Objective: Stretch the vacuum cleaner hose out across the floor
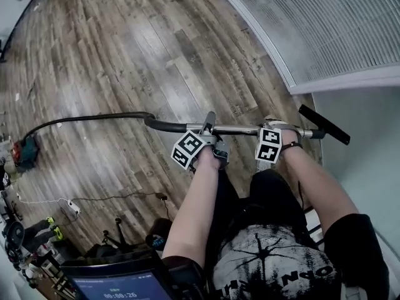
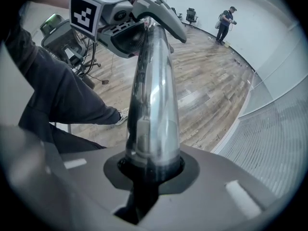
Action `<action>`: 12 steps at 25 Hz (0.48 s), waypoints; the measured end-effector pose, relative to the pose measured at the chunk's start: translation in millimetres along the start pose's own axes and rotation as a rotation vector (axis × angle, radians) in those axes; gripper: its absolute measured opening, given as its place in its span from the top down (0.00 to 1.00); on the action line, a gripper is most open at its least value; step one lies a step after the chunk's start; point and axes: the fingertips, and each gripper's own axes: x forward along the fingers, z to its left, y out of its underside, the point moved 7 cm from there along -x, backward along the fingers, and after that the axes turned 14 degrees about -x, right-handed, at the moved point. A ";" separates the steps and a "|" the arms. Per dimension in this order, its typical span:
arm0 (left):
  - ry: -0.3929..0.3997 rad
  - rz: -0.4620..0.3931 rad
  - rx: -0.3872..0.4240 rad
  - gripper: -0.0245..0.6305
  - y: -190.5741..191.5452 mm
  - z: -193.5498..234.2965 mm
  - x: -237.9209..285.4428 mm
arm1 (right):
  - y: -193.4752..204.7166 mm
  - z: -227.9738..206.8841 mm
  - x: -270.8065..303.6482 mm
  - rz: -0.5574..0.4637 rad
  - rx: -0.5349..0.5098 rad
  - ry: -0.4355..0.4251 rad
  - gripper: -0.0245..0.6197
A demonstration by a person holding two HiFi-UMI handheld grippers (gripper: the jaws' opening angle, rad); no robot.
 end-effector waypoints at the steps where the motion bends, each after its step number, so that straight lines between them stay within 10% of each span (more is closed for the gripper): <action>1: -0.007 0.002 0.001 0.74 6.0 2.6 3.6 | 7.4 -2.3 5.0 -0.006 -0.005 -0.001 0.86; 9: -0.108 -0.004 0.141 0.63 28.5 40.4 24.7 | 45.5 -11.2 71.6 -0.040 -0.010 0.001 0.86; 12: -0.174 -0.007 0.273 0.79 32.4 55.6 26.6 | 60.1 -15.3 105.4 -0.043 0.030 -0.005 0.86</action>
